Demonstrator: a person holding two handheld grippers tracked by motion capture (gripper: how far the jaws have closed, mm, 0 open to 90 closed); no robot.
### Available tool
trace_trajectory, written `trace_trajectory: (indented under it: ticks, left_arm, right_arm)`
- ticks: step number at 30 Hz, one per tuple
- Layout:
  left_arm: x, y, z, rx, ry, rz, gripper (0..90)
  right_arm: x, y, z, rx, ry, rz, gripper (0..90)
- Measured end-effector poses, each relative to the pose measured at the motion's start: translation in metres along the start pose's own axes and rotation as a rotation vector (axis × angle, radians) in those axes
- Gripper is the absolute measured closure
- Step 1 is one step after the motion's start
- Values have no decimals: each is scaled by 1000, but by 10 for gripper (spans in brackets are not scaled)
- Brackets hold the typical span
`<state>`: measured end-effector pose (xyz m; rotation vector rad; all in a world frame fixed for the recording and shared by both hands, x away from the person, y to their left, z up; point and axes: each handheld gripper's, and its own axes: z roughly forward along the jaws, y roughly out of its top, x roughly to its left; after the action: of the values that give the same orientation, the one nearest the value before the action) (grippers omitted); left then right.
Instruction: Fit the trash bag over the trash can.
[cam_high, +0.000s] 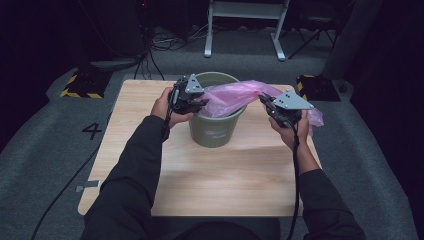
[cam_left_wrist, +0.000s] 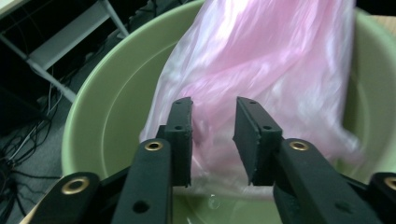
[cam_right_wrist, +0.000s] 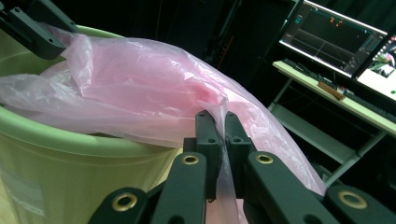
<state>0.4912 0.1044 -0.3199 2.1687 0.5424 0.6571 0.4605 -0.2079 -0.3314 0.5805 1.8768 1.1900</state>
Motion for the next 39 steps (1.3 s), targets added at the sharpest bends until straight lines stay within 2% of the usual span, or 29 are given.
trace_trajectory:
  ticks: [4,8,9,11,13,16,19,21,23,25,27,29,33,35,39]
  left_arm:
    - [-6,5,-1,-14,-4,11,608]
    - [-11,10,0,-33,-7,2,559]
    - [-13,11,0,-39,6,-7,523]
    - [-15,14,0,-60,-5,-27,456]
    - [-18,17,0,-70,4,-31,383]
    - [-21,20,2,-77,13,-38,321]
    - [-23,22,4,-78,17,-38,299]
    - [-24,23,7,-75,12,-23,319]
    - [-27,24,10,-58,26,-6,348]
    - [-28,25,14,-28,56,14,482]
    - [-28,25,16,-7,37,37,598]
    - [-29,24,18,5,38,45,702]
    - [-29,23,18,-4,22,68,860]
    - [-30,22,18,-3,11,75,897]
    - [-27,19,18,0,3,87,900]
  right_arm:
    - [4,3,-1,-6,12,-11,884]
    - [7,7,0,-12,24,-16,882]
    - [8,8,0,-13,26,-18,880]
    - [10,10,1,-16,32,-24,879]
    - [12,12,1,-18,36,-26,878]
    - [15,14,2,-18,45,-39,877]
    - [17,15,2,-14,51,-53,877]
    - [19,16,3,-15,60,-56,877]
    - [20,17,3,-19,66,-60,875]
    - [21,18,3,-21,76,-58,874]
    - [22,19,2,-23,78,-55,871]
    - [22,19,2,-31,86,-49,866]
    - [23,17,1,-32,93,-44,856]
    - [23,17,0,-37,100,-36,849]
    - [23,14,-2,-39,112,-11,811]
